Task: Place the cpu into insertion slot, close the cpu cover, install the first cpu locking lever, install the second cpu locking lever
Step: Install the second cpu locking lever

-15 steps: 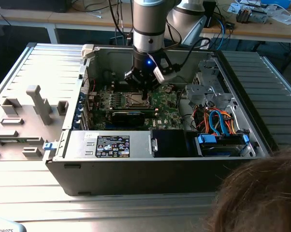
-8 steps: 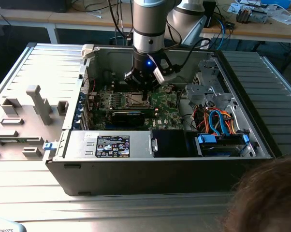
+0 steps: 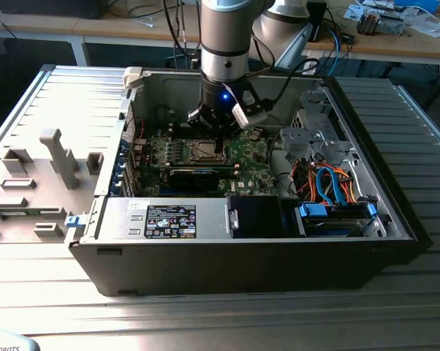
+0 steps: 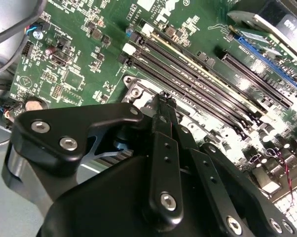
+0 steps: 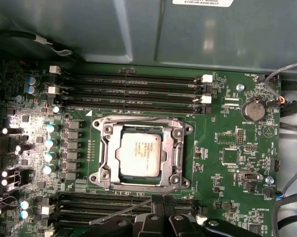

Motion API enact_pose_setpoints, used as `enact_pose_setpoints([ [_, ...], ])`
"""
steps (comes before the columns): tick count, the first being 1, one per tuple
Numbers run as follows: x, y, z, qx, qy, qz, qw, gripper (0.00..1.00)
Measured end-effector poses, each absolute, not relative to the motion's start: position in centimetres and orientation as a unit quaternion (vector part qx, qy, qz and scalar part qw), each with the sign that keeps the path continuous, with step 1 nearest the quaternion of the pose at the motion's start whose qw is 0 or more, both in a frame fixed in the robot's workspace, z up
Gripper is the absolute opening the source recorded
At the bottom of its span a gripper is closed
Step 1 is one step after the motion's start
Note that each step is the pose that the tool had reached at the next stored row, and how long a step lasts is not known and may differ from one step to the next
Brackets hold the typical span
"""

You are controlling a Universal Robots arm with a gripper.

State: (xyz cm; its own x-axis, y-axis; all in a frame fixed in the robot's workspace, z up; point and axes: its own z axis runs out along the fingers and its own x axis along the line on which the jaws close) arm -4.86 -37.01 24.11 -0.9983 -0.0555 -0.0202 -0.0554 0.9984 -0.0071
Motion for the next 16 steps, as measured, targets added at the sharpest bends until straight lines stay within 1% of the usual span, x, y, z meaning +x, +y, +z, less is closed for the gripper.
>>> enact_pose_setpoints([
  [5,-5.9,-37.2,23.9,-0.028,1.0,-0.003,0.01,0.11],
  [11,-6.6,-38.5,23.9,-0.028,1.0,0.002,0.01,0.11],
  [13,-6.7,-38.7,23.9,-0.028,1.0,0.01,0.011,0.11],
  [16,-6.8,-39.1,23.9,-0.027,0.999,0.038,0.011,0.11],
])
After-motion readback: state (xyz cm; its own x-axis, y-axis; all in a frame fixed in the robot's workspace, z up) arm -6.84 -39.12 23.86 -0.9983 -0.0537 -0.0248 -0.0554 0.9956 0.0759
